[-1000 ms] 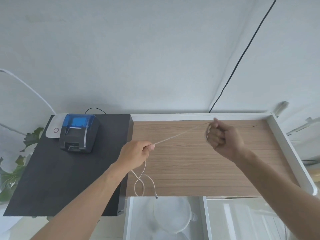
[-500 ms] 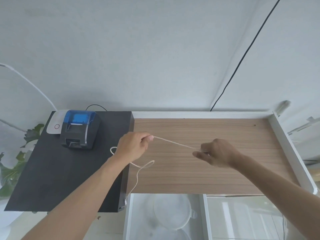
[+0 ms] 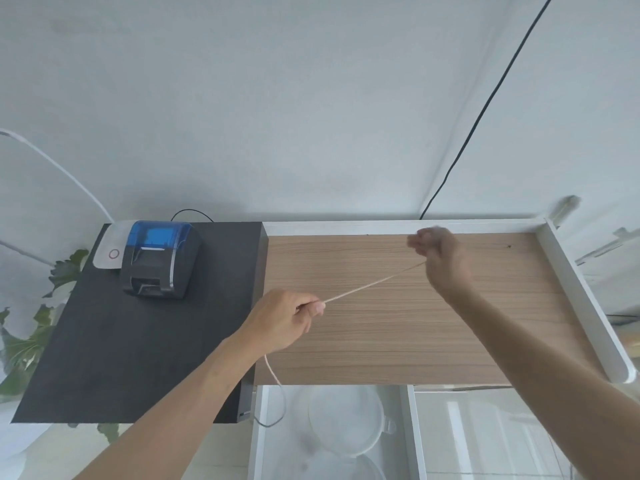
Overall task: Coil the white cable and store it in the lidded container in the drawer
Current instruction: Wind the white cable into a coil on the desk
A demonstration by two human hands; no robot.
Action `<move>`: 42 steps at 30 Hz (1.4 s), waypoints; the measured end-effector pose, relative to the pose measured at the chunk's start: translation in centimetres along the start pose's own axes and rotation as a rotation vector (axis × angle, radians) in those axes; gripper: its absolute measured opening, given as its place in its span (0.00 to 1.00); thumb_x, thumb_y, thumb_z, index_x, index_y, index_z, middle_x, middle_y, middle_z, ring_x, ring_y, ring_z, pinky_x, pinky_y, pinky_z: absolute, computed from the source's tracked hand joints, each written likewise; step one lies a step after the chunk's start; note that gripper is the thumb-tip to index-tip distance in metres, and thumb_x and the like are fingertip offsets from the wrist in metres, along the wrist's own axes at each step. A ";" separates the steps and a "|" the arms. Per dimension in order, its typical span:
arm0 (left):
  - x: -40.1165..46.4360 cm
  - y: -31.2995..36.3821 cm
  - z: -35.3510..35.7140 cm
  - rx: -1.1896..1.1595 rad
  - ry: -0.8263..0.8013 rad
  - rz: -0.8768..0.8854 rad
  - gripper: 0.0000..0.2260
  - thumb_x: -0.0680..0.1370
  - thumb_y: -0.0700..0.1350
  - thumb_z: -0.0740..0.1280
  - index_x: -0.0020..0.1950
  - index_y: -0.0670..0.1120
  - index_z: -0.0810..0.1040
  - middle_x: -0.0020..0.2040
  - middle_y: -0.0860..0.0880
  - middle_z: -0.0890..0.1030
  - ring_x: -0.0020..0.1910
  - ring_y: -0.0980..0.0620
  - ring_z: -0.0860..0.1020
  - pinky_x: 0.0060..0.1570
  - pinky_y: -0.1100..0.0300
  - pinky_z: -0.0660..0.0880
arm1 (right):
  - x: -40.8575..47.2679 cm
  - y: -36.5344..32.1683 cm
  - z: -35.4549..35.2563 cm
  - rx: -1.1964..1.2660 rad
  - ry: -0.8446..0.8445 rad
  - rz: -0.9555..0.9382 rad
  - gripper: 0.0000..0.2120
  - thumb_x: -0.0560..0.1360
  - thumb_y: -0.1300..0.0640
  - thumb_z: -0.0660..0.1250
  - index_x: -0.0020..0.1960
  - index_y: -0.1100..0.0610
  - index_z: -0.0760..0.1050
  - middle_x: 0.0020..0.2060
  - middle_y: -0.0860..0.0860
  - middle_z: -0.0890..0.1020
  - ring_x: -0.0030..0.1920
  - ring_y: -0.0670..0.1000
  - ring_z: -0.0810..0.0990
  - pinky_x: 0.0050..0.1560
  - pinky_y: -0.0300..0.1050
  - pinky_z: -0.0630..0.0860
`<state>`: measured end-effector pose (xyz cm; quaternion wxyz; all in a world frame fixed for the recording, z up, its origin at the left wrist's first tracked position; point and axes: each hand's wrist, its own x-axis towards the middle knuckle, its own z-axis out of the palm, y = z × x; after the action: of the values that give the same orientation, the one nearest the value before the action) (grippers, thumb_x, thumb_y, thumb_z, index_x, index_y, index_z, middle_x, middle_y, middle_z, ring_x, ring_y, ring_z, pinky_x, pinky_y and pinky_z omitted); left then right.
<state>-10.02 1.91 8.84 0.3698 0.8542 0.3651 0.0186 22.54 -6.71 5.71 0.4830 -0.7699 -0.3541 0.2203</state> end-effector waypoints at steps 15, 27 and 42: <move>3.3 -1.1 -1.1 0.032 0.086 -0.089 0.14 0.88 0.51 0.61 0.51 0.53 0.85 0.35 0.53 0.85 0.26 0.63 0.76 0.34 0.60 0.72 | -3.2 -3.4 -3.3 1.112 -0.613 0.522 0.16 0.82 0.56 0.64 0.35 0.55 0.73 0.22 0.46 0.56 0.21 0.48 0.54 0.23 0.41 0.56; -0.3 -2.7 -1.4 -0.055 -0.049 -0.074 0.15 0.88 0.51 0.62 0.45 0.53 0.84 0.31 0.47 0.81 0.25 0.59 0.72 0.33 0.59 0.75 | 0.2 2.4 -1.9 -0.193 0.022 -0.039 0.13 0.81 0.66 0.57 0.58 0.56 0.77 0.51 0.50 0.88 0.52 0.53 0.87 0.56 0.54 0.82; 1.0 -3.6 0.3 -0.135 0.034 -0.192 0.15 0.88 0.50 0.63 0.46 0.50 0.85 0.34 0.49 0.84 0.25 0.63 0.75 0.37 0.63 0.76 | -4.2 -3.1 -2.7 1.332 -0.530 0.603 0.11 0.82 0.61 0.60 0.44 0.61 0.78 0.26 0.48 0.73 0.26 0.46 0.72 0.36 0.38 0.75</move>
<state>-11.47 4.03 6.07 0.4203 0.7880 0.4494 0.0222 20.62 -10.57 9.68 0.6621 -0.3022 -0.0259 0.6853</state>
